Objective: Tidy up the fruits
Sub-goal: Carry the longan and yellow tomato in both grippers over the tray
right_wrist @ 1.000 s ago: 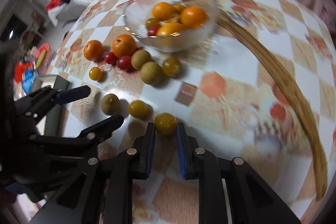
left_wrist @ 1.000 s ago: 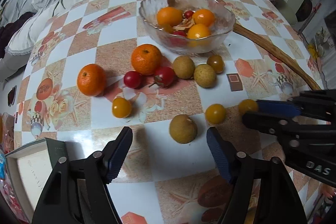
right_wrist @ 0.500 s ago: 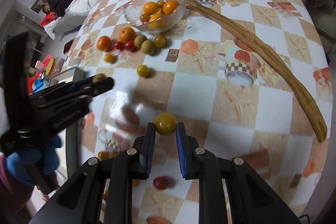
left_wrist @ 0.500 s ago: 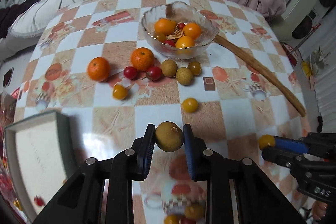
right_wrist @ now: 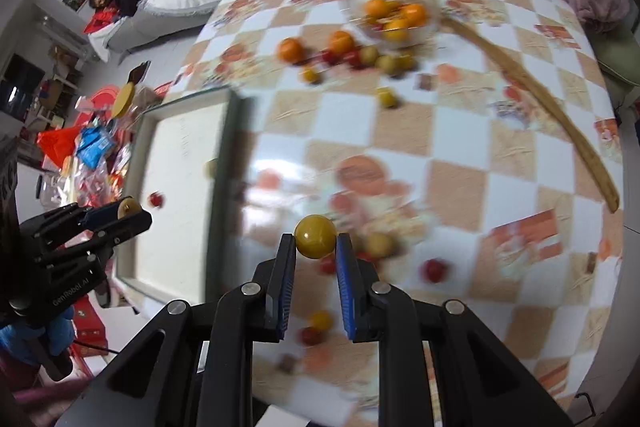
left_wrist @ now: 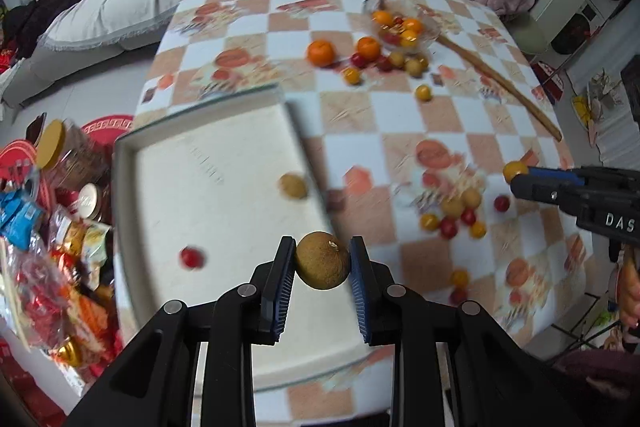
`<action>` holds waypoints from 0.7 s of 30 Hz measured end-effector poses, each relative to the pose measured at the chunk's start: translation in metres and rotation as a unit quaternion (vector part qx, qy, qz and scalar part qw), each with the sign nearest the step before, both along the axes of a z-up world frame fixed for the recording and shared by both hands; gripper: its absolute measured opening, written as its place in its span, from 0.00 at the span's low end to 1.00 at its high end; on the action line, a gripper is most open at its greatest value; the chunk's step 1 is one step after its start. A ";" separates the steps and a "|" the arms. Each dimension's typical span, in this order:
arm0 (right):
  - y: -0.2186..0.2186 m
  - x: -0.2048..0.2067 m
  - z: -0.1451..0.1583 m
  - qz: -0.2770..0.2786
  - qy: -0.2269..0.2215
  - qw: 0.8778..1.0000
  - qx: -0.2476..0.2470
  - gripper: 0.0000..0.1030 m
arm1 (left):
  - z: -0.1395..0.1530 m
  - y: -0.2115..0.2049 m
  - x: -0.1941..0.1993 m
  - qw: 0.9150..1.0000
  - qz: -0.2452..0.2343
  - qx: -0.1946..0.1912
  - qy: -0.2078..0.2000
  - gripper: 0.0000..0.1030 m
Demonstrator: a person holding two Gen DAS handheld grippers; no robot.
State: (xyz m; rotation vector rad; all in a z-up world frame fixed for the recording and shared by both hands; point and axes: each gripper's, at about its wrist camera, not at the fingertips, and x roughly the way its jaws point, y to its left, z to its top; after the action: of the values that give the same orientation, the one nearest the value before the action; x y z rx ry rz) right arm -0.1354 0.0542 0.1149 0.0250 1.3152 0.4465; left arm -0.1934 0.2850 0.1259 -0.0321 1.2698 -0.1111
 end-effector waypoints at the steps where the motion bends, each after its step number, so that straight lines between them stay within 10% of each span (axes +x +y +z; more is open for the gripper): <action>1: 0.015 -0.006 0.000 0.006 0.004 1.000 0.001 0.21 | -0.001 0.006 -0.005 1.000 -0.003 0.005 0.002 0.28; 21: 0.195 -0.026 -0.079 0.120 0.094 0.987 -0.050 0.22 | -0.095 0.096 -0.040 0.995 0.053 0.010 0.084 0.28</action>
State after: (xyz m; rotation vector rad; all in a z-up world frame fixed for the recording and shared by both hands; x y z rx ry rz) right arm -0.1617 0.2487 0.0360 -0.1808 1.5337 0.5938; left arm -0.2336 0.3809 0.0312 -0.0937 1.4352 -0.0041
